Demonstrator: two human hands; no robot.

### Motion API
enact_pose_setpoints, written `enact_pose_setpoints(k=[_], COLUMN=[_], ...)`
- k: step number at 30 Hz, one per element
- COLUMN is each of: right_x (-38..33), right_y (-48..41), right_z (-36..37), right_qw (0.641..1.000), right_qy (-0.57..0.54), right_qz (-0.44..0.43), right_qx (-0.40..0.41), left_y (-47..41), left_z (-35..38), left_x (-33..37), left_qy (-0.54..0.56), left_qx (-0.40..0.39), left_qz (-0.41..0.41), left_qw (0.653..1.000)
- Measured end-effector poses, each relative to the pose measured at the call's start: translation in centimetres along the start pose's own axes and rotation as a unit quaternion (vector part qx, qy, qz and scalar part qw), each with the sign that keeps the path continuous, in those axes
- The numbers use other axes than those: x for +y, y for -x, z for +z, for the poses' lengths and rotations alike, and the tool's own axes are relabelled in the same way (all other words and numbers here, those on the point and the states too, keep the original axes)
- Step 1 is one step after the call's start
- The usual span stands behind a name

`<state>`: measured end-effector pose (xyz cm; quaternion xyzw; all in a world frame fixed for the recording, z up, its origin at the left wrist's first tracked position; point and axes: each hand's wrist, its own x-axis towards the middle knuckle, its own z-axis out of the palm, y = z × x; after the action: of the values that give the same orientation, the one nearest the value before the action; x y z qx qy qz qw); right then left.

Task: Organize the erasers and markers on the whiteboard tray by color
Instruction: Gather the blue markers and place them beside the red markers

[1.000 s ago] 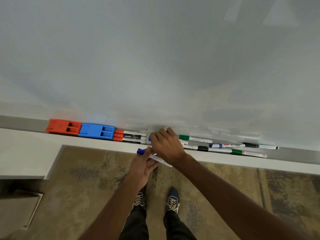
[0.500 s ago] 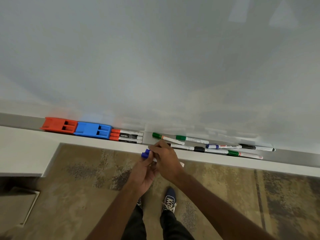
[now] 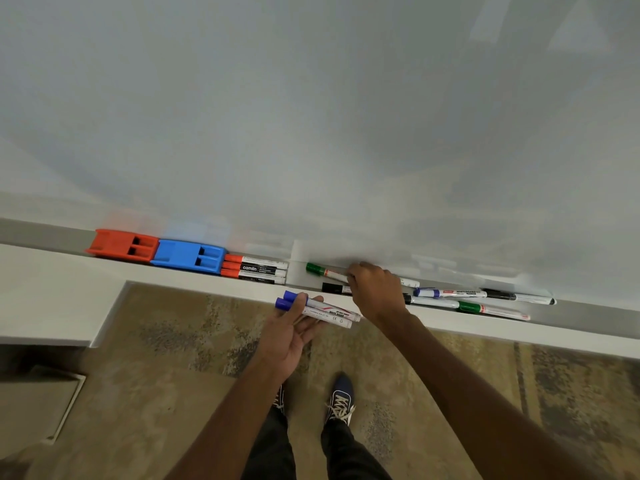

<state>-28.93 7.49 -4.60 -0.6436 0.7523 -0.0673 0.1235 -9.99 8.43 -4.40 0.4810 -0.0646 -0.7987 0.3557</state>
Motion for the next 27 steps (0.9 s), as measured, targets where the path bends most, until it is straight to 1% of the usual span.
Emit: enact_pose_setpoints(k=[5,9,14,19,21,23,25,27], right_x=[-0.2,-0.2,0.5,4.7,7.3,9.8,11.8,13.5], right_y=[-1.4,-1.7,-0.3,2.9,4.3,5.5,6.4,7.1], right_z=[0.2,0.4,-0.4,-1.8,-1.9,-1.9,-1.8,-1.5], right_qw=[0.997,0.995,0.996,0.986,0.982,0.977,0.971,0.966], right_qy=[0.044,0.077,0.065,0.09,0.1,0.112,0.132,0.148], right_qz=[-0.032,-0.049,-0.061,-0.057,-0.037,0.001,0.029,0.036], right_qx=[-0.052,-0.051,0.016,0.125,0.159,0.183,0.198,0.207], left_y=[0.1,0.1,-0.1,-0.1,-0.1,-0.2,-0.2,-0.2], left_z=[-0.1,0.0,0.2,0.7,1.1,1.4,1.8,2.4], left_x=[-0.1,-0.1,-0.3,-0.8,-1.2,-1.6,-2.1,-2.6], left_qy=[0.013,0.008,-0.002,-0.009,-0.013,-0.017,-0.023,-0.03], left_qx=[0.023,0.027,0.031,0.024,0.021,0.018,0.015,0.011], left_qz=[0.003,0.004,0.01,-0.001,-0.007,-0.012,-0.016,-0.024], left_qw=[1.0,1.0,0.999,1.0,1.0,1.0,0.999,0.999])
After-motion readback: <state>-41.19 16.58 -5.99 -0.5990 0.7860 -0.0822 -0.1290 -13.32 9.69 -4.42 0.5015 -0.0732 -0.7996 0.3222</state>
